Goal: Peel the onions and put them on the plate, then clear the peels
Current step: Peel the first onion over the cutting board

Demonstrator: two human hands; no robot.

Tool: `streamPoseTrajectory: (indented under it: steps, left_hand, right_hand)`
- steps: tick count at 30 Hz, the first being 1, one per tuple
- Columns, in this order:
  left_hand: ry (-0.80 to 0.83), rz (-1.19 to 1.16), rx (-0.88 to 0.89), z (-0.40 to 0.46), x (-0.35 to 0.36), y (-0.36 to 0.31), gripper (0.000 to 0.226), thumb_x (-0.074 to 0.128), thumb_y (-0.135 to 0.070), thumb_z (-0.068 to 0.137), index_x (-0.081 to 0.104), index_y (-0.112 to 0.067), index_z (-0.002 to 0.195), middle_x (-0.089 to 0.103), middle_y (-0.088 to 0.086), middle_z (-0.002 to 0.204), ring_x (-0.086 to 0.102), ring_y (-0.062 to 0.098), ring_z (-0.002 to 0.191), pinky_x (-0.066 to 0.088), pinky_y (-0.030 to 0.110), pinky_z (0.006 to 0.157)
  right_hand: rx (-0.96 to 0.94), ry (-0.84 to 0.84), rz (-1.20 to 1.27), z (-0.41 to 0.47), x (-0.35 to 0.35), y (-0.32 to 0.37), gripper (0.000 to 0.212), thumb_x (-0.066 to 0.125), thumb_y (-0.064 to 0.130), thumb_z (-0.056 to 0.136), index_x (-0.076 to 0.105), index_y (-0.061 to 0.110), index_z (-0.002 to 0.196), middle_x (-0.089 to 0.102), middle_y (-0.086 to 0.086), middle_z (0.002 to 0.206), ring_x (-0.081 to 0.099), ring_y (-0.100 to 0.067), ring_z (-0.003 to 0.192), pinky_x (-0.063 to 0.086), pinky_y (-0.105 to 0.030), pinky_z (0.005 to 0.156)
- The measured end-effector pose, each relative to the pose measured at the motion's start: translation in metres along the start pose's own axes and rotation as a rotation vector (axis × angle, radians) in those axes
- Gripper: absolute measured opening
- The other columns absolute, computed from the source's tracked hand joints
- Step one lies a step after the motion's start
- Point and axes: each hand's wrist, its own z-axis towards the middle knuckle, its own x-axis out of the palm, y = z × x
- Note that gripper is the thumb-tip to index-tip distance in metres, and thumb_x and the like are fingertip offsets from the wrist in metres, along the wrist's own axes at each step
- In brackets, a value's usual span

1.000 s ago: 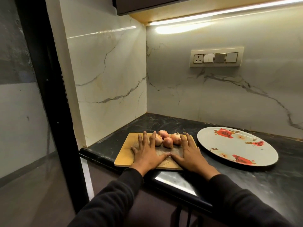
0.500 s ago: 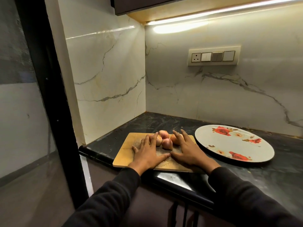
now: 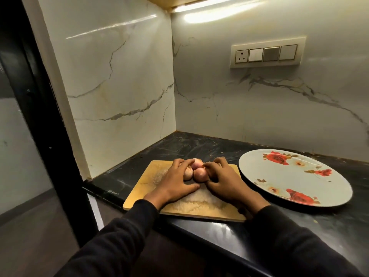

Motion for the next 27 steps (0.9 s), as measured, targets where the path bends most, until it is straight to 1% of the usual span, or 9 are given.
streamPoseTrajectory:
  steps: [3,6,8,12,15,19,22,24,27]
  left_hand:
    - [-0.023,-0.004,0.014,0.003,0.001,0.001,0.085,0.081,-0.047,0.076,0.037,-0.035,0.147,0.038,-0.007,0.138,0.05,0.012,0.122,0.047,0.031,0.104]
    - [-0.039,0.014,0.022,0.004,0.004,0.002,0.083,0.079,-0.047,0.079,0.035,-0.036,0.149,0.037,-0.009,0.138,0.048,0.008,0.121,0.047,0.028,0.102]
    - [-0.039,0.013,0.025,0.001,0.004,0.002,0.081,0.077,-0.04,0.082,0.032,-0.036,0.15,0.035,-0.009,0.141,0.045,0.006,0.123,0.044,0.026,0.103]
    - [-0.044,-0.082,-0.003,0.0,0.002,0.003,0.073,0.067,-0.015,0.085,0.034,-0.033,0.148,0.037,-0.008,0.144,0.043,0.008,0.131,0.04,0.027,0.109]
    - [-0.056,-0.194,-0.034,0.001,-0.001,0.006,0.064,0.071,-0.013,0.087,0.04,-0.034,0.139,0.045,-0.01,0.138,0.048,0.005,0.125,0.044,0.022,0.103]
    - [-0.108,-0.385,-0.065,0.001,-0.005,0.007,0.049,0.078,-0.023,0.085,0.052,-0.037,0.124,0.055,-0.012,0.127,0.056,0.003,0.114,0.053,0.027,0.095]
    - [-0.137,-0.441,-0.083,0.001,-0.005,0.008,0.044,0.08,-0.026,0.084,0.055,-0.037,0.119,0.058,-0.014,0.122,0.058,0.003,0.111,0.054,0.027,0.092]
    - [-0.132,-0.461,-0.078,-0.001,-0.007,0.007,0.046,0.082,-0.02,0.082,0.056,-0.036,0.116,0.06,-0.015,0.12,0.06,0.004,0.109,0.055,0.026,0.09]
    - [-0.119,-0.525,-0.074,-0.002,-0.011,0.007,0.052,0.086,-0.008,0.075,0.059,-0.033,0.112,0.062,-0.011,0.12,0.063,0.005,0.107,0.057,0.026,0.089]
  right_hand:
    - [0.031,0.029,0.03,0.009,-0.001,-0.003,0.063,0.07,0.034,0.083,0.047,0.036,0.142,0.037,0.004,0.144,0.052,-0.018,0.121,0.051,-0.033,0.1]
    - [0.012,-0.027,0.057,0.011,0.008,-0.006,0.064,0.068,0.036,0.08,0.048,0.036,0.141,0.042,0.005,0.14,0.051,-0.016,0.119,0.051,-0.036,0.099]
    - [-0.003,-0.072,0.041,0.009,0.014,-0.007,0.064,0.067,0.038,0.079,0.049,0.033,0.14,0.045,0.005,0.138,0.049,-0.016,0.121,0.049,-0.038,0.1]
    - [0.006,-0.098,-0.042,0.009,0.015,-0.006,0.065,0.064,0.043,0.079,0.048,0.036,0.141,0.043,0.004,0.148,0.036,-0.019,0.14,0.036,-0.052,0.112]
    - [0.02,-0.079,-0.038,0.008,0.013,-0.004,0.064,0.064,0.041,0.081,0.046,0.039,0.142,0.039,0.005,0.153,0.03,-0.018,0.145,0.025,-0.058,0.118]
    - [-0.006,-0.068,-0.018,0.004,0.008,0.0,0.067,0.062,0.05,0.076,0.047,0.042,0.141,0.036,0.004,0.155,0.029,-0.019,0.146,0.029,-0.057,0.117]
    - [-0.045,-0.06,0.003,0.002,0.007,0.002,0.062,0.068,0.054,0.082,0.049,0.043,0.14,0.033,0.002,0.156,0.028,-0.019,0.146,0.034,-0.041,0.116]
    - [-0.057,-0.084,-0.013,0.002,0.008,0.002,0.059,0.069,0.057,0.086,0.05,0.042,0.14,0.033,0.001,0.157,0.03,-0.018,0.145,0.036,-0.035,0.112]
    - [-0.037,-0.115,-0.035,0.005,0.009,0.003,0.057,0.068,0.057,0.086,0.052,0.04,0.139,0.035,-0.002,0.156,0.034,-0.02,0.144,0.042,-0.038,0.11]
